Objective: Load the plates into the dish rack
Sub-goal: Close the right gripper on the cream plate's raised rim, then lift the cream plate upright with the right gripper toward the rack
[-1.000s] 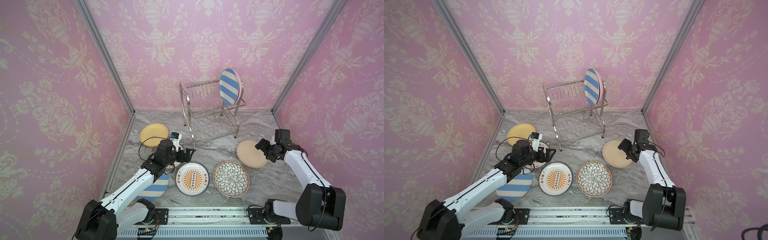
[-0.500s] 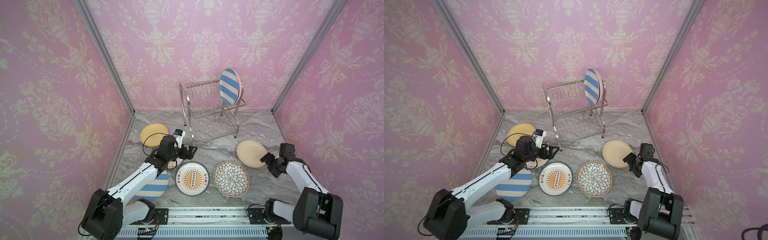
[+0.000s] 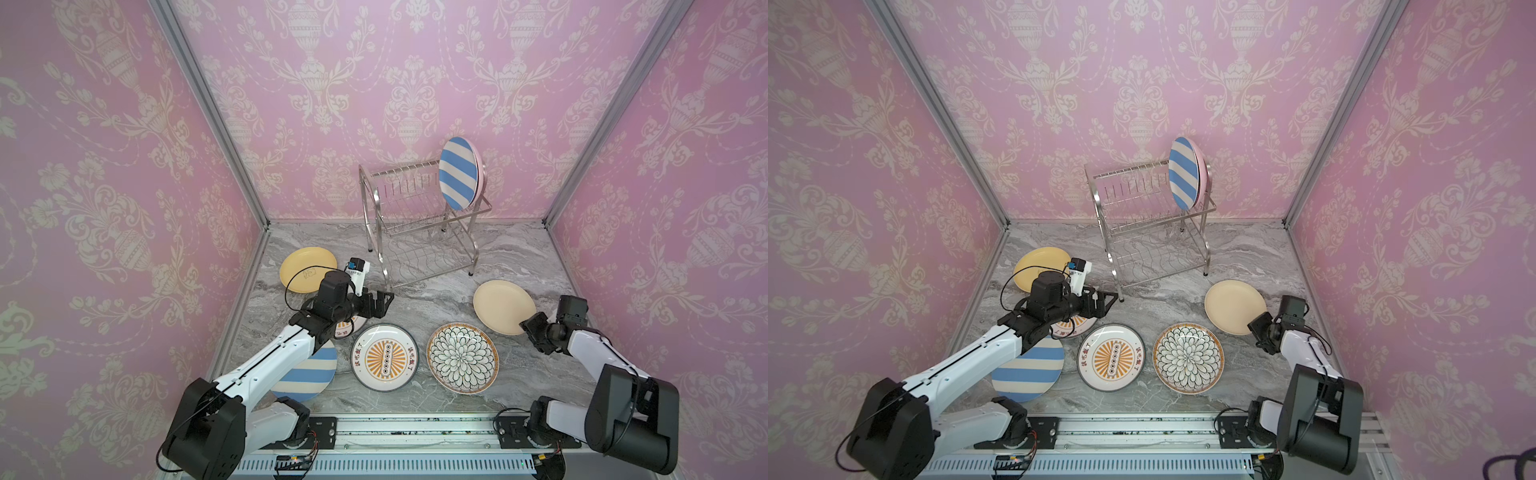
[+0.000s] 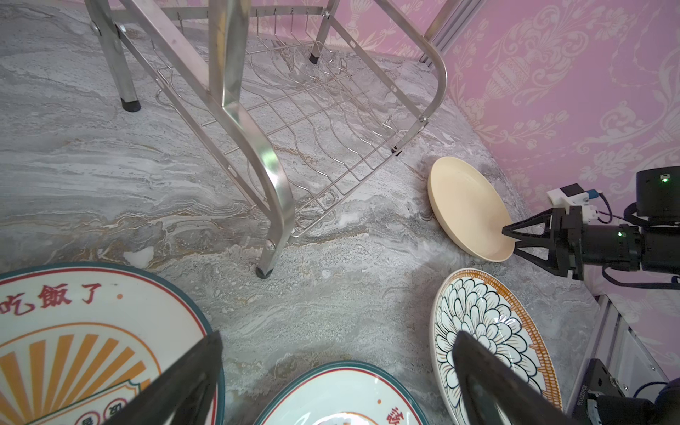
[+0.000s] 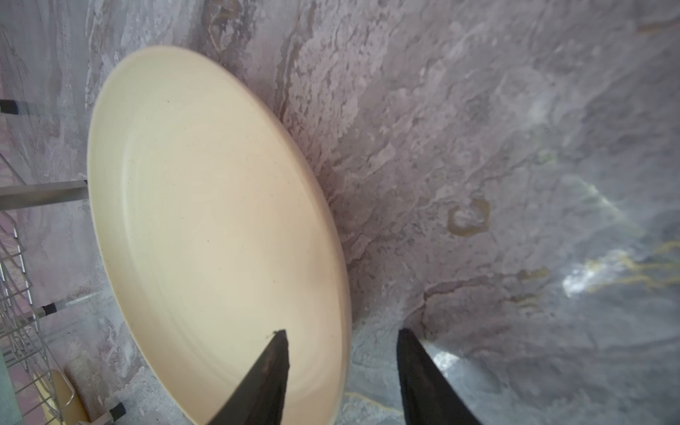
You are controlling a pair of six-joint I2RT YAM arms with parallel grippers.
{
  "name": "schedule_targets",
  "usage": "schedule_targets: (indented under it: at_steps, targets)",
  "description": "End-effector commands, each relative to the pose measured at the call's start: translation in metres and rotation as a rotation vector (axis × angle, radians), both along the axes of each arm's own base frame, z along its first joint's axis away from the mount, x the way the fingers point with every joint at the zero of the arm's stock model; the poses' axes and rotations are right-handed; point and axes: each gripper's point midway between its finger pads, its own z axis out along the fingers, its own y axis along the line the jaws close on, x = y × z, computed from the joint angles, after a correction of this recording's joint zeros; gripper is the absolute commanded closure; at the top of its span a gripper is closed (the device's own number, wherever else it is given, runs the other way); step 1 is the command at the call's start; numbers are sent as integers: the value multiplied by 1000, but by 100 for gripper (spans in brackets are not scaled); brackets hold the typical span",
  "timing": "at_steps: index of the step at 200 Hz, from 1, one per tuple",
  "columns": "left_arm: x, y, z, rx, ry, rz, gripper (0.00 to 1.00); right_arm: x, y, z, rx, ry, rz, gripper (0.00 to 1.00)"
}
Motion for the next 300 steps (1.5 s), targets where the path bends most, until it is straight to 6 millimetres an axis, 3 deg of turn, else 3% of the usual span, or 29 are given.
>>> schedule_targets:
  at_steps: [1,112,188,220,249,275,279,300]
  targets:
    - [-3,3,7,-8,-26,-4,1,8,-3,2,-1,-32,0,57]
    - [-5,6,11,4,-32,0,1,3,1,-20,20,-2,7,73]
    - [-5,8,19,15,-41,2,1,5,-3,-17,-18,-11,26,89]
    - [-4,7,20,8,-45,3,1,6,-10,3,-75,-20,42,96]
    - [-4,7,27,0,-64,4,1,1,-20,33,-179,-23,72,100]
    - [-4,8,32,-6,-71,0,1,-6,-32,76,-296,-39,78,100]
    - [0,7,47,-22,-100,2,1,-7,-34,83,-317,-44,78,100]
    - [2,7,55,-33,-123,4,1,-11,-40,118,-390,-63,84,100]
